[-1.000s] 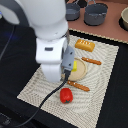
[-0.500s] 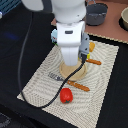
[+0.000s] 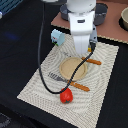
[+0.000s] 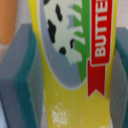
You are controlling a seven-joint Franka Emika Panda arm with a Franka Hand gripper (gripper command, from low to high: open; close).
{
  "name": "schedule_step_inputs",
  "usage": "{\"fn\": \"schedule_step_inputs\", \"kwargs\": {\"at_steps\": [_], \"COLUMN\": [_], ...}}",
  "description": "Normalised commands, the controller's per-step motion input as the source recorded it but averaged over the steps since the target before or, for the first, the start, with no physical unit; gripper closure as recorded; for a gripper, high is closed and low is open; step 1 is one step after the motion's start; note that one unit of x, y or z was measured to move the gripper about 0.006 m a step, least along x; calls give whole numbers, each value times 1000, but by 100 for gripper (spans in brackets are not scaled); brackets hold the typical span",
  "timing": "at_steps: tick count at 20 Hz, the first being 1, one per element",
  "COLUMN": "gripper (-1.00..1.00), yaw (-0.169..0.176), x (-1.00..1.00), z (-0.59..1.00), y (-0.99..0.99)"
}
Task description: Interact with the objects in diverse but meaningful ways.
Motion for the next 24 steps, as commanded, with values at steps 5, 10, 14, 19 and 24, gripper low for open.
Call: {"fn": "schedule_step_inputs", "kwargs": {"at_steps": [5,10,14,19,24], "gripper": [100,100,100,100,100], "yaw": [54,167,187,171,81], "x": [-649,-782,-694,-498,-63], "z": [-5,16,0,-3,0], "y": [268,270,329,311,227]}}
